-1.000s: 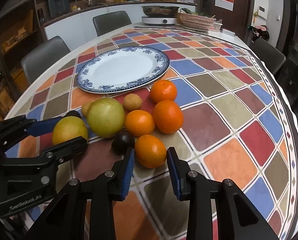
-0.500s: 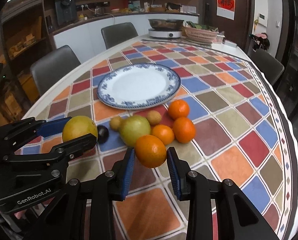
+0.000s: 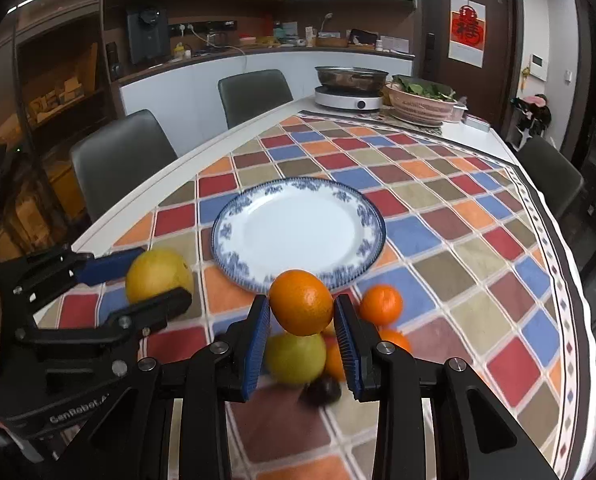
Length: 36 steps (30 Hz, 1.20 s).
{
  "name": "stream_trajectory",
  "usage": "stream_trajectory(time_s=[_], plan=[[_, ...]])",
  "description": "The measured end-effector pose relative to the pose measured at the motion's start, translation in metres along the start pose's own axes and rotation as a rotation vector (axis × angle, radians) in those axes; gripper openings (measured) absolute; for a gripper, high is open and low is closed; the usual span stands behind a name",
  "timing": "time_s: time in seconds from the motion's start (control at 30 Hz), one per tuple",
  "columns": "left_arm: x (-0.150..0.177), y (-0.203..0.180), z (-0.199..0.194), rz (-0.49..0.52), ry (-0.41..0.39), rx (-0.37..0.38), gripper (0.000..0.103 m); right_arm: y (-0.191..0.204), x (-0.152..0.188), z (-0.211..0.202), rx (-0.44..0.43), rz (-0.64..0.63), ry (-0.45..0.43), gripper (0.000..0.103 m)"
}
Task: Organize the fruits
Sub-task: 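Carry the pomelo onto the plate and open the left tool while the right tool releases the orange there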
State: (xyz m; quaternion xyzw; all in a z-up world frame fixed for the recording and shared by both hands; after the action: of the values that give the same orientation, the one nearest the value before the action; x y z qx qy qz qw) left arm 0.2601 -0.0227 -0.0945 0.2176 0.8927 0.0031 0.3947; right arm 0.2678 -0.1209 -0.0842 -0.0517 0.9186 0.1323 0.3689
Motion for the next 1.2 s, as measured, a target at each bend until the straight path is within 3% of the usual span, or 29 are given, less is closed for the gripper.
stream_trajectory(time_s=[0.2,0.37,0.67,0.9,1.03,1.2], plan=[[-0.02,0.018,0.03,-0.006,0.017,0.03,0.049,0.003,-0.025,0.033,-0.011,-0.019,0.041,0.034],[-0.025,0.027,0.066,-0.016,0.085,0.076,0.049,-0.008,-0.039,0.069,0.004,0.016,0.084,0.034],[-0.015,0.035,0.106,-0.02,0.176,0.089,0.049,-0.025,-0.028,0.121,0.007,0.101,0.223,0.034],[-0.008,0.036,0.117,-0.025,0.208,0.111,0.049,-0.026,-0.027,0.126,0.011,0.105,0.219,0.034],[-0.01,0.042,0.108,-0.03,0.18,0.063,0.064,-0.027,-0.03,0.121,0.035,0.102,0.199,0.036],[-0.006,0.049,0.082,-0.081,0.16,0.011,0.064,-0.032,-0.035,0.097,0.081,0.111,0.139,0.04]])
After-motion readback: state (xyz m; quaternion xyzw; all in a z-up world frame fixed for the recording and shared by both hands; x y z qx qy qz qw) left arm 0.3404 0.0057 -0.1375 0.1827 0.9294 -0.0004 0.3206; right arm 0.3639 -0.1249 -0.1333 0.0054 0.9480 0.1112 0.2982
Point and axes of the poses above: each gripper's, at about its wrist camera, not at the fingertips, and z roughly the way its jaws point, y to its left, x to its underside, the point moved 10 cm from there along z, roughly the way its jaws point, and after that the axes turned 15 degrees about z, right-handed, at the moved point
